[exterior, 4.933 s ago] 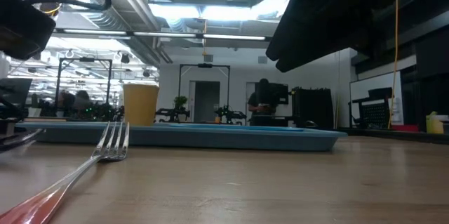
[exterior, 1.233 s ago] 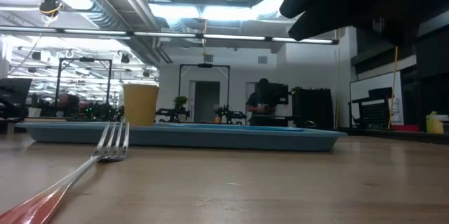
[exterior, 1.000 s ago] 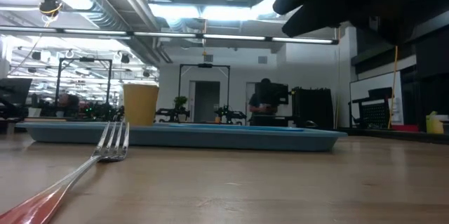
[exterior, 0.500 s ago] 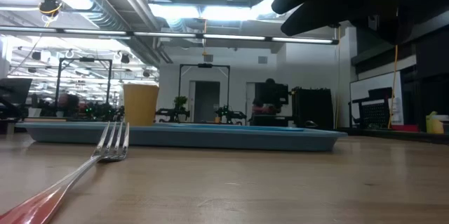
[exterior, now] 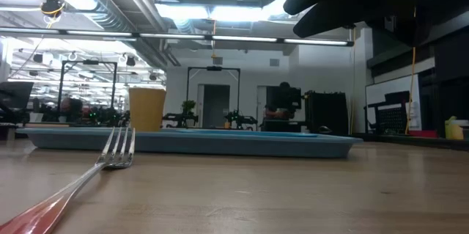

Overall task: Pick and place plate/cup/fork/spoon on tray
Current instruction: Put the orange fork on the light blue tray to the left of the blue plate

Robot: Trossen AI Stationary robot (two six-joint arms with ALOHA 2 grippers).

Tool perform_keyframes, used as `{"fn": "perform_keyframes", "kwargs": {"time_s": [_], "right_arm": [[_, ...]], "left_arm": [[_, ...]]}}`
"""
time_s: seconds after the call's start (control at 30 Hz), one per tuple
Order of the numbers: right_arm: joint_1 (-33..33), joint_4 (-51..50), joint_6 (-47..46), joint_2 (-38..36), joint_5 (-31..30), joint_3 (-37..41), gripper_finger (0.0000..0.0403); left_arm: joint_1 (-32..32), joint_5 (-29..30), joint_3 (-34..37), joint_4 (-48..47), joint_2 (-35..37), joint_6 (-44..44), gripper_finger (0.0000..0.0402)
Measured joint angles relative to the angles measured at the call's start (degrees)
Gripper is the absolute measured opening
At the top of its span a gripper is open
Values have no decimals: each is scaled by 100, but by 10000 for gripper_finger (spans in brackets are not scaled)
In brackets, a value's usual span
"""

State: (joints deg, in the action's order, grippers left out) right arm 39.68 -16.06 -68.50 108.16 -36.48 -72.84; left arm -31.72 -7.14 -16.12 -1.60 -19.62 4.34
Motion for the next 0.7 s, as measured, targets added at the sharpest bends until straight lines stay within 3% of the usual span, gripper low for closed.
{"fn": "perform_keyframes", "kwargs": {"time_s": [0.2, 0.43, 0.7], "right_arm": [[-2, 1, -1, 0, -4, 0, 100], [0, -2, 6, 0, -4, 0, 100], [0, -2, 16, 0, -1, 0, 100]], "left_arm": [[347, 885, 597, 599, 906, -402, 51], [755, 645, 792, 587, 1640, -530, 51], [1304, 1354, 795, 362, 1902, -560, 51]]}}
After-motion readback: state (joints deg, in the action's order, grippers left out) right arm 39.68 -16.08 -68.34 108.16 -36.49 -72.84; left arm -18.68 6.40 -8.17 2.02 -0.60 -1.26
